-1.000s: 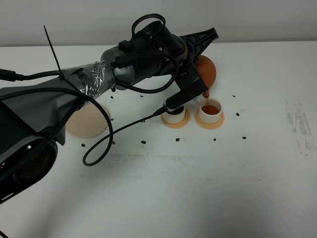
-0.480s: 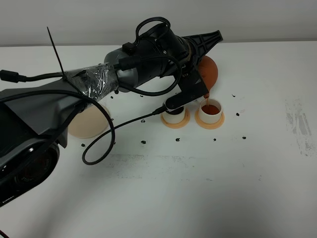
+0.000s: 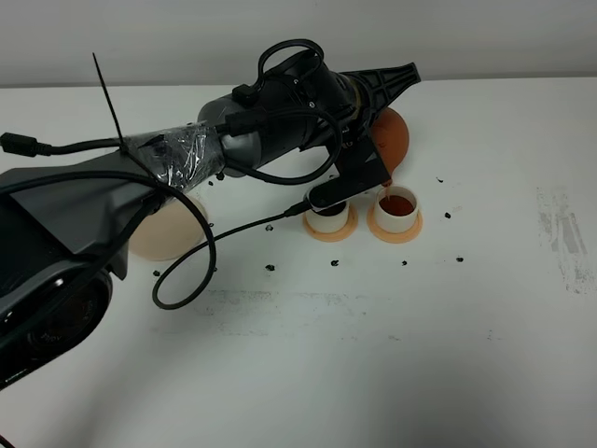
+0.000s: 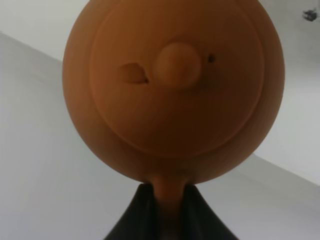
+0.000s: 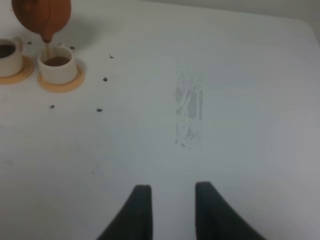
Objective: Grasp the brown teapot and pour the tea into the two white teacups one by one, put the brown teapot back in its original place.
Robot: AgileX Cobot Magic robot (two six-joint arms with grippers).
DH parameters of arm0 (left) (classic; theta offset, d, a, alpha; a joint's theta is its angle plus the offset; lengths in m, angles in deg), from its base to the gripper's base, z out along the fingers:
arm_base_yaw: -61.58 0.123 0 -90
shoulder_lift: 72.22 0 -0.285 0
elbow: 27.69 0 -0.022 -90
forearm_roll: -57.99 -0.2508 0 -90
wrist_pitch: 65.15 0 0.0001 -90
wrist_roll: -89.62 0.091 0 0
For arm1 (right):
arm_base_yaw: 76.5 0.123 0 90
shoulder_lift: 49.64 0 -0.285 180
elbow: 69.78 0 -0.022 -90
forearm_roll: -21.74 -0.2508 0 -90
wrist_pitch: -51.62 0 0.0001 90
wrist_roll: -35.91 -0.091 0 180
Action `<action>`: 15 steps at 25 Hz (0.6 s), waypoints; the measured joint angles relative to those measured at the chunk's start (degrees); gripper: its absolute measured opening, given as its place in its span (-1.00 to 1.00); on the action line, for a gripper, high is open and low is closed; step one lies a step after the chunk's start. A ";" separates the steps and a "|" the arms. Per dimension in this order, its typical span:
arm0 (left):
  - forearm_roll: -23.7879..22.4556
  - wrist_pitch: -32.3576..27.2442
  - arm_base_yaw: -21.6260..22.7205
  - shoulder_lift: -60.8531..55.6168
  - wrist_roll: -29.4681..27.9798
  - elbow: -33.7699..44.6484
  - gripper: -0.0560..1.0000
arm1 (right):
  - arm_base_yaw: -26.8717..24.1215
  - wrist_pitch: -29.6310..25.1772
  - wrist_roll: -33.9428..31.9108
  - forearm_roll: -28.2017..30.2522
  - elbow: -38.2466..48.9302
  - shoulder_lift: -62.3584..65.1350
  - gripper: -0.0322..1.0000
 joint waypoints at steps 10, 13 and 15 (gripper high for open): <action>-1.49 0.05 -0.23 0.00 0.06 0.02 -0.64 | 0.00 0.00 0.00 0.00 0.00 0.00 -0.48; -2.11 0.26 -0.60 0.00 0.06 0.02 -0.64 | 0.00 0.00 0.00 0.00 0.00 0.00 -0.48; -2.36 0.55 -0.67 0.00 0.06 0.02 -0.64 | 0.00 0.00 0.00 0.00 0.00 0.00 -0.48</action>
